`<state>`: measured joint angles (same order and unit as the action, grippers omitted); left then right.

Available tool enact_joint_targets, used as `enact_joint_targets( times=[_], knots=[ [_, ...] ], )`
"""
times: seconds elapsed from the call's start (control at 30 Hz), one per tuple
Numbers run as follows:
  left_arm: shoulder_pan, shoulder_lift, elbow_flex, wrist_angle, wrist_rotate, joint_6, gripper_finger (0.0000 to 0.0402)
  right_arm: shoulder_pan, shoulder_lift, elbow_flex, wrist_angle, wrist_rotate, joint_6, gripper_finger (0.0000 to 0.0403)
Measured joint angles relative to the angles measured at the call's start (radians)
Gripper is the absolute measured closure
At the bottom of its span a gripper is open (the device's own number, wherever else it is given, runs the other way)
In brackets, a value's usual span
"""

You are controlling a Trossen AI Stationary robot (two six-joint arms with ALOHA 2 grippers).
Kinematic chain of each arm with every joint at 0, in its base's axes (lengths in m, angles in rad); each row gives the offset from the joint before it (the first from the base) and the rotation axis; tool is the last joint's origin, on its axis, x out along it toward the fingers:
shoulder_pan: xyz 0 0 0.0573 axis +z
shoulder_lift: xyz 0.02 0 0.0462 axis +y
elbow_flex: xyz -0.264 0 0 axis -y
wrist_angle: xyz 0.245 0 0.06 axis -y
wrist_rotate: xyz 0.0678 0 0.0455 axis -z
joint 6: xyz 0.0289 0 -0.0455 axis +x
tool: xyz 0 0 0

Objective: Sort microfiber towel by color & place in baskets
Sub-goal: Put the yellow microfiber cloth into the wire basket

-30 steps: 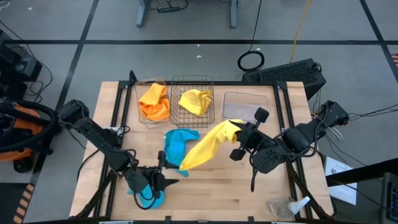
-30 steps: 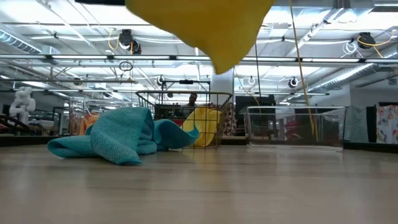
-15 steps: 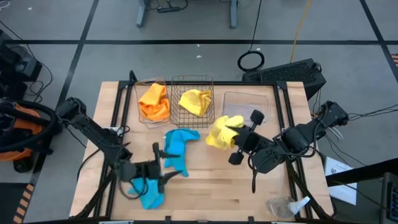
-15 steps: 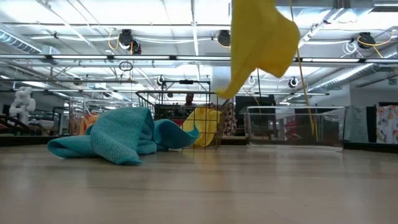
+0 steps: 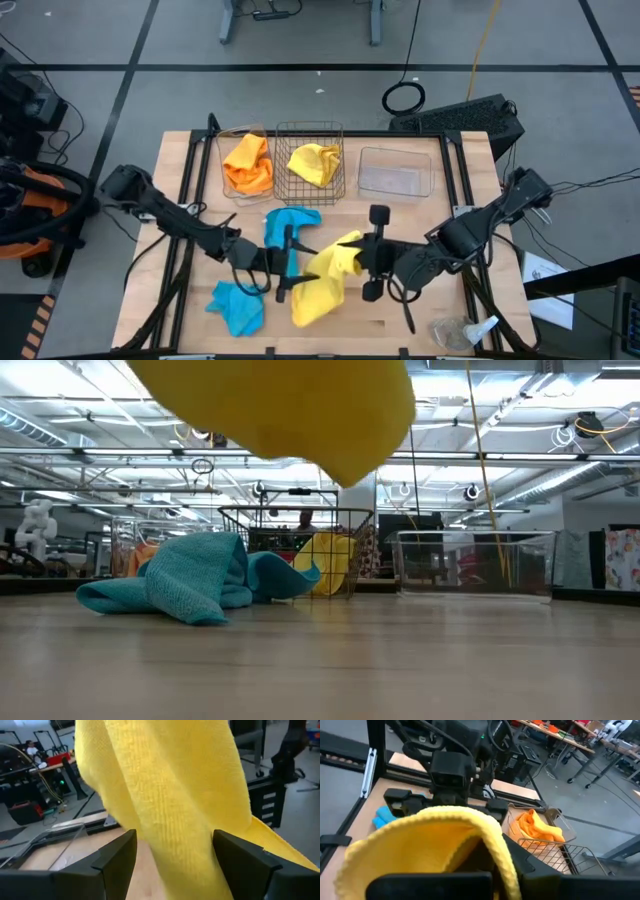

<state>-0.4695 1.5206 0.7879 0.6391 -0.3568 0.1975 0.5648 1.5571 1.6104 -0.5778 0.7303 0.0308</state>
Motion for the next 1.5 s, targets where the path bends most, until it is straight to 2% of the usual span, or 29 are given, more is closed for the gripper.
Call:
enact_joint_targets(
  times=[0.1, 0.17, 0.23, 0.37, 0.43, 0.53, 0.63, 0.73, 0.93, 1.07, 1.17, 1.27, 1.5],
  knots=[
    [0.005, 0.036, 0.0, 0.008, 0.027, 0.04, 0.0149, 0.0, 0.013, 0.0, 0.009, -0.001, -0.014, 0.0401],
    [0.006, 0.055, 0.0, 0.009, 0.037, 0.069, 0.0177, 0.0, 0.017, 0.0, 0.017, -0.001, -0.02, 0.0401],
    [0.011, 0.073, 0.0, 0.024, 0.036, 0.096, 0.0224, 0.0, 0.022, 0.0, 0.031, -0.002, -0.034, 0.0401],
    [0.032, 0.103, 0.0, 0.148, 0.011, 0.1, 0.0354, 0.005, 0.031, 0.0, 0.061, -0.005, -0.051, 0.0401],
    [0.04, 0.114, 0.0, 0.211, 0.011, 0.104, 0.0386, 0.006, 0.033, 0.0, 0.07, -0.004, -0.05, 0.0401],
    [0.043, 0.117, 0.0, 0.23, -0.023, 0.124, 0.0388, 0.018, 0.045, 0.0, 0.065, 0.029, 0.003, 0.0394],
    [0.034, 0.116, 0.0, 0.221, -0.151, 0.133, 0.0395, 0.033, 0.053, 0.0, 0.002, 0.029, 0.107, 0.0366],
    [0.02, 0.113, 0.0, 0.187, -0.257, 0.153, 0.0396, 0.068, 0.058, 0.0, -0.16, 0.067, 0.271, 0.0329],
    [-0.002, 0.112, 0.0, 0.157, -0.274, 0.156, 0.0396, 0.137, 0.057, 0.0, -0.492, 0.078, 0.686, 0.0252],
    [-0.003, 0.112, 0.0, 0.142, -0.292, 0.15, 0.0396, 0.19, 0.057, 0.0, -0.589, 0.064, 0.866, 0.0206],
    [0.0, 0.112, 0.0, 0.139, -0.311, 0.149, 0.0396, 0.222, 0.057, 0.0, -0.589, 0.043, 0.931, 0.0178],
    [0.008, 0.112, 0.0, 0.136, -0.315, 0.144, 0.0396, 0.238, 0.057, 0.0, -0.56, 0.041, 0.927, 0.0153],
    [0.022, 0.112, 0.0, 0.124, -0.316, 0.123, 0.0396, 0.222, 0.068, 0.0, -0.496, 0.165, 0.907, 0.0119]
  ],
)
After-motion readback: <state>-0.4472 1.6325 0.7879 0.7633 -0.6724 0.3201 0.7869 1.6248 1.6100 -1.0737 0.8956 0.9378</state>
